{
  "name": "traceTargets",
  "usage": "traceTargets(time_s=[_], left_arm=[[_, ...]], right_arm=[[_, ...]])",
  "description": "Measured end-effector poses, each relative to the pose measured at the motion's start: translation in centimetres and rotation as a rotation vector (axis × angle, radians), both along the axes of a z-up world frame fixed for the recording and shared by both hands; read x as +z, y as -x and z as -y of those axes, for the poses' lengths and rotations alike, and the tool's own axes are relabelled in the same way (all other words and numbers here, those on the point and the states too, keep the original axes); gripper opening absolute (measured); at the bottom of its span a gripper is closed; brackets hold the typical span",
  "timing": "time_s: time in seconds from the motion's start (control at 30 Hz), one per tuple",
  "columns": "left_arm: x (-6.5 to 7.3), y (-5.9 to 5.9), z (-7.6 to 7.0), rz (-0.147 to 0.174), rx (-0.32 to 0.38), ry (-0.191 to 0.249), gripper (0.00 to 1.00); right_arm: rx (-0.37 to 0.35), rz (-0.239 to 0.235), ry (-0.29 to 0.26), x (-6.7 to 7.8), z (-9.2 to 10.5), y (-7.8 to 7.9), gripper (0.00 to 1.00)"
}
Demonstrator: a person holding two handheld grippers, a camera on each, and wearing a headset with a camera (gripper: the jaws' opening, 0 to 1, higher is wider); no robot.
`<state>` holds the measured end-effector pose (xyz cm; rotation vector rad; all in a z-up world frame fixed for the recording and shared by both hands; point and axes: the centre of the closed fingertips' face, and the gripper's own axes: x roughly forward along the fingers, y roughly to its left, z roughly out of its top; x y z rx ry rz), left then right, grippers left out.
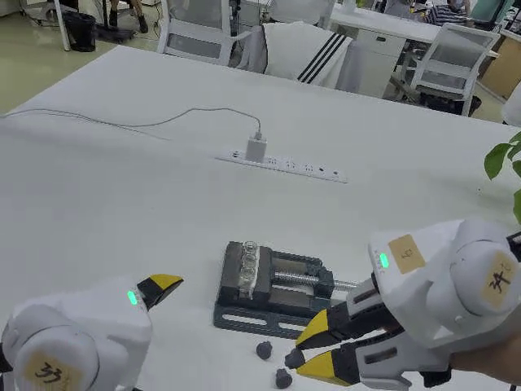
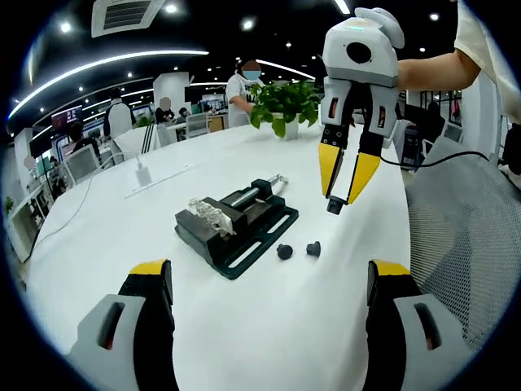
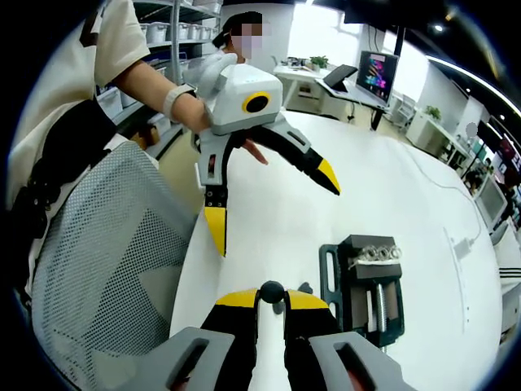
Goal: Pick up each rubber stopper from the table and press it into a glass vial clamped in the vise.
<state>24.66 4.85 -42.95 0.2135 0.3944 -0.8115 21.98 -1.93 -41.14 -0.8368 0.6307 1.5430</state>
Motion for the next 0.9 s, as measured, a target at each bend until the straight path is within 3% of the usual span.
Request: traceTargets(time_s=[0.3, 0.9], left_arm=[[-0.2, 0.3, -0.5, -0.015, 0.028, 0.009, 0.99], [-0.6, 0.6, -0.9, -0.036, 0.051, 0.020, 0.99]], right_arm=[[0.014, -0.004, 0.022, 0.1, -0.2, -1.3, 0.07], [0.076, -0.004, 0.128, 0.5, -1.0, -5.5, 0.06]])
